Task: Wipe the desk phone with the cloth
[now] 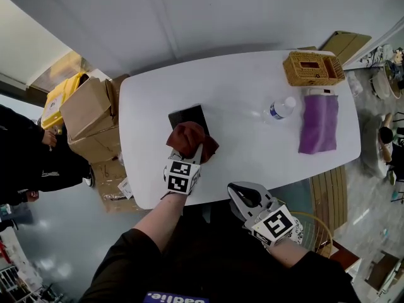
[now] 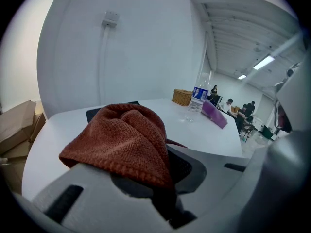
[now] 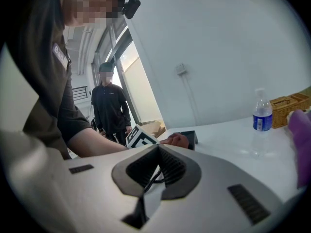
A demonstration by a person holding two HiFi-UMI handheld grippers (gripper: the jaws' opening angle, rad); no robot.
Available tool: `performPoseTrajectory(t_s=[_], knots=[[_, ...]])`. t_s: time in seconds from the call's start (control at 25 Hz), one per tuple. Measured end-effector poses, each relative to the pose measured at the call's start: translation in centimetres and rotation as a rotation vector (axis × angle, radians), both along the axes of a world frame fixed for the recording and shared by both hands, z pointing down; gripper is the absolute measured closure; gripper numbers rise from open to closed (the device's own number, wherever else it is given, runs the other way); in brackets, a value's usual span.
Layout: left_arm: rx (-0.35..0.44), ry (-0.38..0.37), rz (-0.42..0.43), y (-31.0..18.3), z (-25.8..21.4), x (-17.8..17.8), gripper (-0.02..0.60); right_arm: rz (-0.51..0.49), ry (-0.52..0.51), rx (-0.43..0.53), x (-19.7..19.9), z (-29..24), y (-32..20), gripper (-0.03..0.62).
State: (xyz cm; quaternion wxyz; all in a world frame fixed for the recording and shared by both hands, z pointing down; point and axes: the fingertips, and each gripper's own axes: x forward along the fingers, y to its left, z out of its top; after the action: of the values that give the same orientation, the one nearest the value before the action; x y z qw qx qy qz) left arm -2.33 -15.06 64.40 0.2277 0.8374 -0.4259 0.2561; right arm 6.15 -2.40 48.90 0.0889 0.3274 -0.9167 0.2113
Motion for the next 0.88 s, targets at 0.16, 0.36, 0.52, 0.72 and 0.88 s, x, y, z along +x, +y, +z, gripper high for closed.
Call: performPoseTrajectory(t_s=[0.16, 0.36, 0.52, 0.72, 0.88], knots=[[-0.050, 0.009, 0.012, 3.1, 1.1, 0.8, 0.525, -0.006, -0.003, 0.000, 0.4, 0.0, 0.0, 0.568], [-0.025, 0.024, 0.018, 2.9, -0.7, 1.1, 0.525, -0.009, -0.015, 0.000, 0.8, -0.1, 0.0, 0.568], [0.052, 0.030, 0.022, -0.4, -3.7, 1.4, 0.525, 0.000, -0.027, 0.010, 1.4, -0.7, -0.3, 0.568], [0.094, 0.046, -0.004, -5.1, -5.7, 1.4, 0.525, 0.003, -0.023, 0.025, 2.0, -1.1, -0.6, 0.568], [0.108, 0.037, -0.021, -8.3, -6.3, 1.1, 0.525, 0.013, -0.010, 0.022, 2.9, -1.2, -0.5, 0.568]])
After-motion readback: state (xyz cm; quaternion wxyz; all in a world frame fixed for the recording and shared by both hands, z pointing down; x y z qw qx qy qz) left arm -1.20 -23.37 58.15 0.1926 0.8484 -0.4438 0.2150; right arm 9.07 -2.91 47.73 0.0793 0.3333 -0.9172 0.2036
